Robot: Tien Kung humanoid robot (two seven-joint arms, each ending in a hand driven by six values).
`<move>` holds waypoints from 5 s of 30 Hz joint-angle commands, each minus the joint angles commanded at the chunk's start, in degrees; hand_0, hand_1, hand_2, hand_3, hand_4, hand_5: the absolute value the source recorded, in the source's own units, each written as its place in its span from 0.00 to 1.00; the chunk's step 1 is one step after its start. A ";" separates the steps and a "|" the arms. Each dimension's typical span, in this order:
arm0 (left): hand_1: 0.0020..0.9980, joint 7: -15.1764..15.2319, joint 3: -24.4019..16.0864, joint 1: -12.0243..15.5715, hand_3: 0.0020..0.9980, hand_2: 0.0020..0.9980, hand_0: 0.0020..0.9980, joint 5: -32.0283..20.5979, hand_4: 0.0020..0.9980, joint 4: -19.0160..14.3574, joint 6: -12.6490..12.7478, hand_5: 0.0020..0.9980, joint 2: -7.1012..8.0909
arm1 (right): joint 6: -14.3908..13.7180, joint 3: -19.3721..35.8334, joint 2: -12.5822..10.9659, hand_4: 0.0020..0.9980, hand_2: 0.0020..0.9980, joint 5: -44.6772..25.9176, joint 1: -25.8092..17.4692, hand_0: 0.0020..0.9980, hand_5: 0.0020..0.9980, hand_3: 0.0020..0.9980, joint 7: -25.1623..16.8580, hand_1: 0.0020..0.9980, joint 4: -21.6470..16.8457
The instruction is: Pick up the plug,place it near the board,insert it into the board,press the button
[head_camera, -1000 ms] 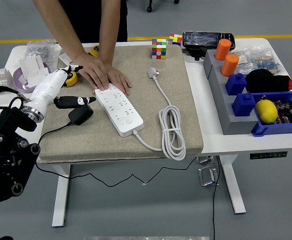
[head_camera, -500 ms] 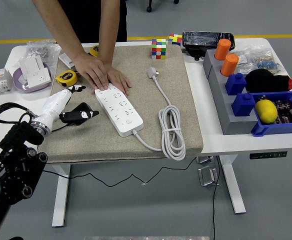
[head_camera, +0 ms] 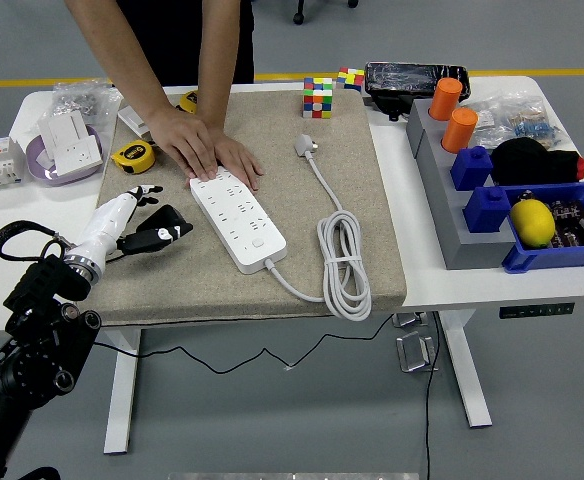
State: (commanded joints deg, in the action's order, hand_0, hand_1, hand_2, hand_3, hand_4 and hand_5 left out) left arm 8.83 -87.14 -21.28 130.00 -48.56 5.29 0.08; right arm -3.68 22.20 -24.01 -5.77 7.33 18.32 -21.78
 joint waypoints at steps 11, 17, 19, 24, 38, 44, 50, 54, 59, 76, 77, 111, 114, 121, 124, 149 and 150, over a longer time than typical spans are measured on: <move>0.79 -0.44 -0.30 -0.56 0.79 0.73 0.72 0.00 1.00 2.56 2.20 0.55 -0.08 | -1.11 0.21 0.04 1.00 0.76 -0.69 -0.04 0.80 0.91 0.78 -0.32 0.77 0.12; 0.78 -0.55 -0.39 -0.62 0.75 0.72 0.71 0.00 1.00 3.39 2.94 0.47 -0.08 | -1.53 0.45 0.04 1.00 0.76 -0.78 0.14 0.80 0.93 0.78 -0.49 0.77 0.15; 0.78 -0.58 -0.46 -0.63 0.75 0.72 0.71 0.00 1.00 3.71 3.16 0.47 -0.08 | -1.74 0.62 0.04 1.00 0.76 -0.78 0.17 0.80 0.93 0.78 -0.58 0.77 0.16; 0.78 -0.57 -0.65 -0.67 0.72 0.70 0.70 0.00 1.00 4.10 3.47 0.44 -0.08 | -2.10 0.78 0.01 1.00 0.76 -0.85 0.25 0.81 0.92 0.78 -0.75 0.77 0.21; 0.70 -0.68 -0.74 -0.98 0.60 0.53 0.66 0.00 1.00 4.32 4.31 0.34 -0.08 | -2.44 0.90 -0.03 1.00 0.76 -1.02 0.45 0.81 0.97 0.78 -1.02 0.78 0.23; 0.70 -0.73 -0.40 -0.76 0.58 0.53 0.65 0.00 1.00 4.24 4.15 0.34 -0.08 | -2.58 0.78 -0.19 1.00 0.76 -1.18 0.44 0.81 0.98 0.78 -1.00 0.78 0.30; 0.69 -0.74 -0.29 -0.53 0.55 0.49 0.64 0.00 1.00 4.34 4.26 0.32 -0.08 | -2.64 0.55 -0.21 1.00 0.76 -1.30 0.47 0.81 0.98 0.78 -1.01 0.78 0.30; 0.69 -0.67 -0.36 -0.40 0.55 0.49 0.64 0.00 1.00 4.37 4.46 0.32 -0.08 | -2.72 0.65 -0.15 1.00 0.76 -1.30 0.25 0.81 0.98 0.78 -1.06 0.78 0.28; 0.67 -0.55 -0.56 -0.30 0.49 0.44 0.62 0.00 1.00 4.52 4.63 0.26 -0.08 | -2.69 0.68 0.04 1.00 0.76 -1.27 0.10 0.81 0.98 0.78 -1.13 0.78 0.27; 0.57 -0.41 -1.28 -0.71 0.43 0.38 0.58 0.00 0.69 4.99 6.22 0.25 -0.08 | -2.66 0.62 -0.08 1.00 0.76 -1.50 0.30 0.81 0.98 0.78 -1.11 0.78 0.31; 0.57 -0.36 -1.30 -0.75 0.43 0.38 0.58 0.00 0.69 5.03 6.28 0.25 -0.08 | -2.67 0.62 -0.04 1.00 0.76 -1.49 0.31 0.81 0.98 0.78 -1.11 0.78 0.32; 0.52 -0.21 7.66 0.28 0.36 0.34 0.55 0.00 0.49 -8.46 6.64 0.17 1.03 | -2.79 0.42 0.18 1.00 0.76 -1.33 0.70 0.81 0.97 0.78 -1.00 0.78 0.34; 0.52 -0.19 9.16 -0.26 0.36 0.34 0.55 0.00 0.49 -8.18 6.56 0.17 1.04 | -2.77 0.25 0.15 1.00 0.76 -1.40 0.65 0.81 0.97 0.78 -0.96 0.78 0.32; 0.52 -0.06 12.03 -1.58 0.36 0.34 0.55 0.00 0.49 -7.04 6.57 0.17 0.70 | -2.76 -0.01 0.23 1.00 0.76 -1.40 0.66 0.81 0.97 0.78 -0.91 0.78 0.27; 0.51 0.10 13.04 -2.34 0.36 0.33 0.54 0.00 0.50 -5.89 6.78 0.17 0.55 | -2.77 -0.16 0.26 1.00 0.76 -1.41 0.69 0.81 0.97 0.78 -0.88 0.78 0.25; 0.52 0.93 13.06 -6.29 0.36 0.33 0.53 0.00 0.49 3.71 8.27 0.15 0.58 | -2.79 -0.09 0.24 1.00 0.76 -1.57 1.05 0.81 0.97 0.78 -0.88 0.78 0.23; 0.52 0.89 12.98 -6.34 0.36 0.33 0.53 0.00 0.49 3.71 8.34 0.15 0.63 | -2.80 -0.11 0.22 1.00 0.76 -1.59 1.13 0.81 0.97 0.78 -0.87 0.78 0.24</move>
State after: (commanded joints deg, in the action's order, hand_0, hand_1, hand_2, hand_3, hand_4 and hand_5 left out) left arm 9.72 -74.16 -27.62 130.00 -44.85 13.63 0.71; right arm -6.48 22.08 -23.79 -7.36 8.45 17.44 -21.54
